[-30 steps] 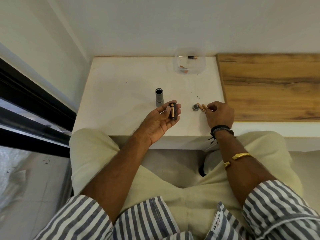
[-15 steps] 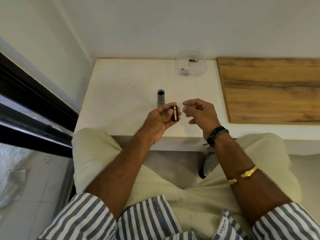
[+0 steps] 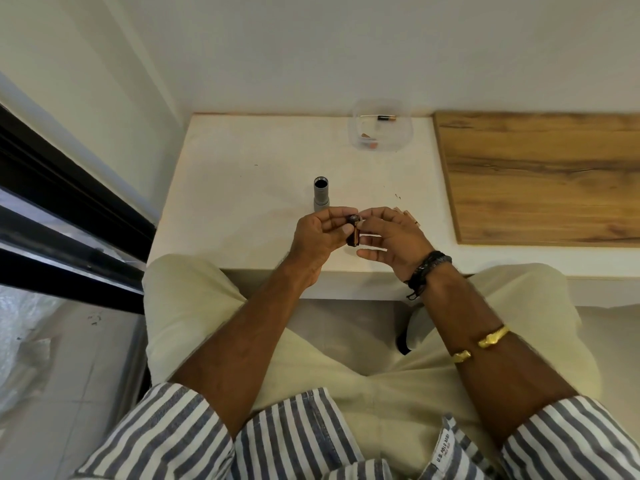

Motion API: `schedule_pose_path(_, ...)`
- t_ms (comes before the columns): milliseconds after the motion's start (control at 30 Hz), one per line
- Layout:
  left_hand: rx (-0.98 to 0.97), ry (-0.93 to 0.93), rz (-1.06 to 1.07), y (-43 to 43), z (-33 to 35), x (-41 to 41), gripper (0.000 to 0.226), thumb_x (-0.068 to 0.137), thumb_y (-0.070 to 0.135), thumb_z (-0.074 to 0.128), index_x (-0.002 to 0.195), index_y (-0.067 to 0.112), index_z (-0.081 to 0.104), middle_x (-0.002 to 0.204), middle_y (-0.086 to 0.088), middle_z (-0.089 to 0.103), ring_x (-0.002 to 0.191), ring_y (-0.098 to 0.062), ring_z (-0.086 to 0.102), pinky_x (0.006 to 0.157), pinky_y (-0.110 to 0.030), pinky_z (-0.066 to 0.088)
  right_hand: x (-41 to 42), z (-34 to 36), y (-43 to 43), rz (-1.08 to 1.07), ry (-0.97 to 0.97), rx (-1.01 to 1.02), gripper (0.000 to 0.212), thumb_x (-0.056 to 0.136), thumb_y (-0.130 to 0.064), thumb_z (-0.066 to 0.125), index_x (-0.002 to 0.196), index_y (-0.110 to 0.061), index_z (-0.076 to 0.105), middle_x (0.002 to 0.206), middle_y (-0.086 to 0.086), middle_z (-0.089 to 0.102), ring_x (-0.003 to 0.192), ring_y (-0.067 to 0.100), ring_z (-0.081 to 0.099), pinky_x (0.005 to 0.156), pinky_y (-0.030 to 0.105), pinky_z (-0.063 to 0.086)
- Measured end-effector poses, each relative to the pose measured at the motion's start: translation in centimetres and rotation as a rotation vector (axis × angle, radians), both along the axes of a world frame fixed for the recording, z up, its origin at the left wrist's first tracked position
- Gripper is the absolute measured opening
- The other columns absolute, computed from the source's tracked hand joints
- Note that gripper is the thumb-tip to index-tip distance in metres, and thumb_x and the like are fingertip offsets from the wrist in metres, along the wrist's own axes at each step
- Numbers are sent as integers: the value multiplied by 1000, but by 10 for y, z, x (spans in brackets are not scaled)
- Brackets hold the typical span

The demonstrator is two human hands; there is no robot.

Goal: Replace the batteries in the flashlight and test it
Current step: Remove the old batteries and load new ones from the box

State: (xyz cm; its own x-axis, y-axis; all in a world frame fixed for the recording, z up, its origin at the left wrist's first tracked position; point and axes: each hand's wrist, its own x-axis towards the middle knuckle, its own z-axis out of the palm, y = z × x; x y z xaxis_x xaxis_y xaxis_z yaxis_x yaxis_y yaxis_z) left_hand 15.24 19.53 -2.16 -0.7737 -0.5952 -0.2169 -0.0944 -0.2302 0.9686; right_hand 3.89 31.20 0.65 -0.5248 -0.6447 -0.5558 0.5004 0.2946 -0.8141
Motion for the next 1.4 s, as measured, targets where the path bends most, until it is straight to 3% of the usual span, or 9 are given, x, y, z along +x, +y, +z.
schedule_pose_path(133,-64,2,4,-1,0,0,26,91,-3,64,113,11,69,103,-6,75,94,-19,74,85,-31,59,1,-1,0,-23,-89,-46,13,91,-10,69,103,-15,70,103,11,71,98,26,69,76,38,63)
schedule_pose_path(267,-121,8,7,-1,0,-1,28,88,-6,66,111,10,70,100,-2,75,92,-14,74,88,-32,59,2,-3,-1,-58,-188,-90,13,90,-4,68,99,-14,70,98,11,70,95,27,70,81,43,63)
schedule_pose_path(400,-150,38,4,3,0,-1,31,86,-9,66,109,11,71,99,-1,76,94,-18,74,83,-29,59,2,-3,-4,-99,-254,-125,19,86,5,60,95,-11,67,98,13,67,88,26,68,83,44,62)
schedule_pose_path(633,-157,37,9,10,-3,-4,29,87,-8,66,112,6,71,102,-7,76,96,-20,74,86,-32,59,3,-1,-6,-186,-278,-117,30,82,10,47,89,-14,64,99,14,61,96,32,61,90,49,59)
schedule_pose_path(767,-136,31,35,8,-3,-3,26,89,-1,67,113,7,70,102,-5,76,95,-20,74,84,-32,59,4,2,-4,-168,-223,-130,24,85,5,55,90,-16,66,99,11,65,97,31,64,92,52,58)
schedule_pose_path(933,-94,26,103,5,-3,-2,27,90,5,69,117,6,68,104,-8,76,93,-22,75,85,-36,60,6,0,-5,-135,66,-72,8,89,-9,71,97,-11,72,98,9,75,96,28,73,77,43,64)
schedule_pose_path(1100,48,27,157,5,-4,-3,26,91,7,69,117,5,68,106,-14,75,96,-29,74,85,-40,60,3,-5,-4,-171,411,-15,8,86,-16,79,93,-18,78,87,3,78,82,15,73,72,31,63)
schedule_pose_path(1233,369,69,219,-1,-3,-4,26,94,2,63,119,8,65,104,-14,76,101,-33,72,84,-42,60,-12,-6,2,-328,349,-79,16,86,-6,76,93,-20,78,82,7,77,73,15,72,68,29,62)
schedule_pose_path(1400,634,122,194,-7,-4,0,22,94,1,61,115,5,66,103,-21,72,99,-32,72,80,-40,60,-48,-16,18,-513,341,-10,14,83,5,71,87,-8,76,78,9,77,73,23,76,72,35,63)
